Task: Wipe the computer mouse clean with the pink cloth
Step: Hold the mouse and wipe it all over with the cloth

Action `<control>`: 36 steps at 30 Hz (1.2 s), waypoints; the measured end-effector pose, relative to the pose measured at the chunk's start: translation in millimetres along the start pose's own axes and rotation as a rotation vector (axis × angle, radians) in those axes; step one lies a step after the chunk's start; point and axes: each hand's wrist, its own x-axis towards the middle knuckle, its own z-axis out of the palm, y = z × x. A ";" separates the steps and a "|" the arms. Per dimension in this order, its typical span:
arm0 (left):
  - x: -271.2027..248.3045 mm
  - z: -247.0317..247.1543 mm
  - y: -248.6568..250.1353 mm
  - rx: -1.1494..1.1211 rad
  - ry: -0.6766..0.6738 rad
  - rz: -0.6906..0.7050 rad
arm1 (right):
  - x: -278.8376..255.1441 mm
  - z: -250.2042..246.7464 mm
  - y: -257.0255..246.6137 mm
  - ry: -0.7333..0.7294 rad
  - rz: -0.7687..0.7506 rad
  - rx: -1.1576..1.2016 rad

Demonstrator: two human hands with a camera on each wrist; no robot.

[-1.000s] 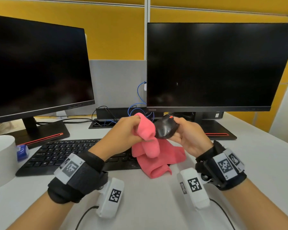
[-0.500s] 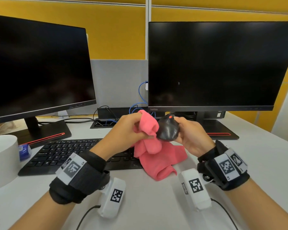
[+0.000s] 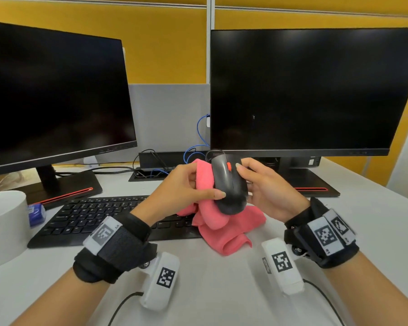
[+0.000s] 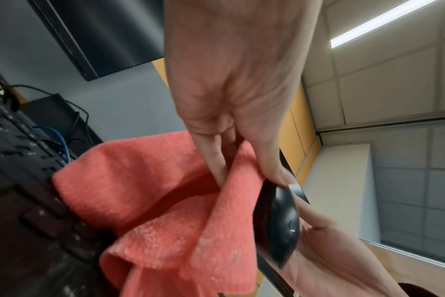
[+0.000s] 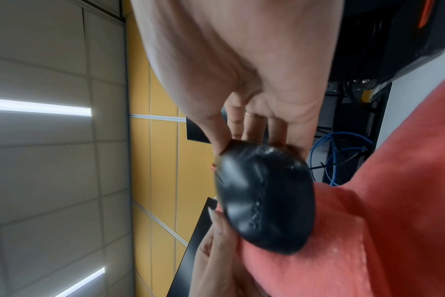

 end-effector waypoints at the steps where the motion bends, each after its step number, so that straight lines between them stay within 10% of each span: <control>1: 0.6 -1.7 -0.4 0.021 0.030 0.015 | -0.6 0.2 -1.3 -0.015 -0.005 -0.004; 8: 5.5 -15.7 2.5 0.026 0.261 -0.017 | 0.6 -6.5 0.7 0.060 -0.084 -0.113; 15: 1.5 -10.6 11.7 -0.102 0.069 -0.099 | 1.1 -3.7 1.3 0.085 -0.126 -0.158; 36: -0.2 -7.2 5.0 -0.173 0.168 -0.093 | -4.6 7.5 3.4 -0.083 -0.052 -0.042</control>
